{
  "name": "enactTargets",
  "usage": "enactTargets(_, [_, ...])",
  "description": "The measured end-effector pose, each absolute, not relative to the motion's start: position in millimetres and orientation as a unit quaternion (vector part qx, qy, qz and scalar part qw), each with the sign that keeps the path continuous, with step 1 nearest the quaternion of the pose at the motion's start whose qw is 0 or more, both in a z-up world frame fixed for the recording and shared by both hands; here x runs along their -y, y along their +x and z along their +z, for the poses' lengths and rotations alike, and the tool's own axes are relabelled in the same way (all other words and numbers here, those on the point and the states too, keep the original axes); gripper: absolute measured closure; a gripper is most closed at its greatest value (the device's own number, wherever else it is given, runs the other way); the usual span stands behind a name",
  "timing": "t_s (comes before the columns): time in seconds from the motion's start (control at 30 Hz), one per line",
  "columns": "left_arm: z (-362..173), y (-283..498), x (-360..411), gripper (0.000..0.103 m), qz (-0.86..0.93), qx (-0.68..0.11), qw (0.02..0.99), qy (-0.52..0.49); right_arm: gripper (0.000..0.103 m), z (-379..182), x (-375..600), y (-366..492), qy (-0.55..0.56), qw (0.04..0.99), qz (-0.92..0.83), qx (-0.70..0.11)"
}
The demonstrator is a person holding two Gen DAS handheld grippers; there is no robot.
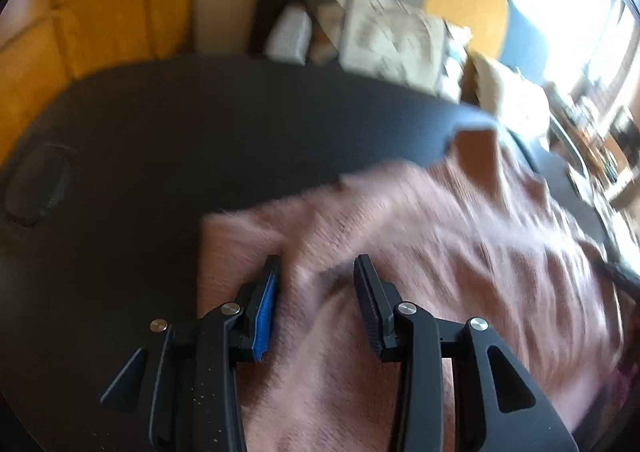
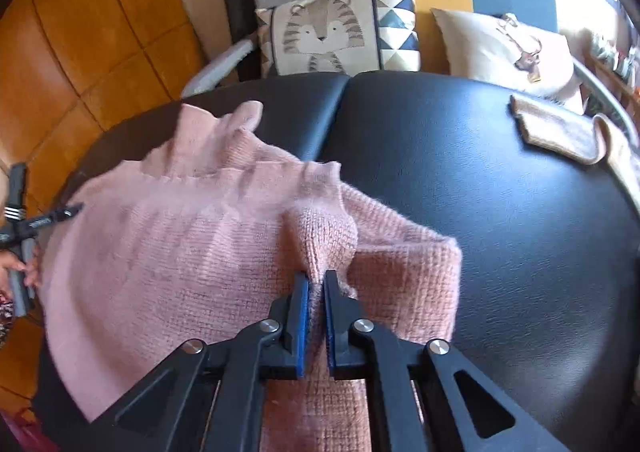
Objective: Fold clothes
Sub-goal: 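Press and straighten the folded sweater with both grippers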
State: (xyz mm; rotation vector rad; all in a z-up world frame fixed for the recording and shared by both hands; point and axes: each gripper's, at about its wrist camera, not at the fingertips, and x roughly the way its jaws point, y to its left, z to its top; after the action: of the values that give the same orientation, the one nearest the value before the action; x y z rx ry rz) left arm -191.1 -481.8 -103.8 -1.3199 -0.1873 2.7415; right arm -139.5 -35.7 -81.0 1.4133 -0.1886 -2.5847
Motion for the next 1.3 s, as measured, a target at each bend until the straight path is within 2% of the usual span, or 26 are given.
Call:
enactTargets(0.03, [-99, -186, 486, 0.080, 0.909, 0.061, 0.027, -0.412, 0.099, -79, 36, -140, 0.476, 0.087, -0.873, 0.065])
enactTargets(0.13, [-96, -179, 495, 0.085, 0.917, 0.064, 0.004, -0.394, 0.099, -68, 35, -139, 0.451, 0.062, -0.889, 0.050])
enactTargets(0.33, [-118, -188, 485, 0.085, 0.891, 0.074, 0.060, -0.444, 0.096, -83, 28, -143, 0.450, 0.045, -0.889, 0.078])
enactTargets(0.37, [-118, -190, 482, 0.082, 0.890, 0.071, 0.058, -0.448, 0.095, -90, 26, -143, 0.451, 0.053, -0.885, 0.101])
enactTargets(0.4, [-118, -193, 481, 0.081, 0.889, 0.070, 0.055, -0.450, 0.089, -94, 23, -143, 0.448, 0.061, -0.883, 0.125])
enactTargets(0.43, [-118, -195, 481, 0.077, 0.888, 0.073, 0.052, -0.451, 0.079, -95, 19, -144, 0.444, 0.069, -0.881, 0.147])
enactTargets(0.47, [-117, -197, 483, 0.073, 0.888, 0.083, 0.052, -0.450, 0.077, -95, 16, -145, 0.439, 0.077, -0.879, 0.170])
enactTargets(0.57, [-116, -205, 488, 0.060, 0.884, 0.114, 0.047, -0.450, 0.077, -97, 5, -154, 0.438, 0.086, -0.867, 0.221])
enactTargets(0.7, [-119, -213, 490, 0.060, 0.873, 0.136, 0.048, -0.465, 0.077, -101, 2, -169, 0.439, 0.093, -0.860, 0.244])
enactTargets(0.8, [-121, -218, 483, 0.060, 0.873, 0.131, 0.051, -0.467, 0.088, -107, 9, -177, 0.444, 0.082, -0.863, 0.228])
enactTargets(0.83, [-121, -219, 481, 0.067, 0.875, 0.125, 0.049, -0.465, 0.093, -108, 11, -178, 0.445, 0.076, -0.864, 0.223])
enactTargets(0.87, [-118, -217, 481, 0.090, 0.880, 0.118, 0.047, -0.459, 0.096, -108, 11, -178, 0.443, 0.070, -0.866, 0.220])
enactTargets(0.9, [-115, -215, 481, 0.098, 0.884, 0.111, 0.044, -0.452, 0.097, -107, 12, -178, 0.442, 0.064, -0.868, 0.217])
enactTargets(1.1, [-100, -201, 499, 0.101, 0.917, 0.096, -0.027, -0.387, 0.098, -91, 13, -167, 0.399, 0.024, -0.901, 0.168])
enactTargets(1.2, [-111, -202, 509, 0.101, 0.907, 0.117, -0.037, -0.402, 0.098, -94, 13, -166, 0.389, 0.019, -0.906, 0.167])
enactTargets(1.3, [-122, -202, 517, 0.100, 0.894, 0.146, -0.032, -0.423, 0.091, -101, 8, -166, 0.385, 0.026, -0.903, 0.190])
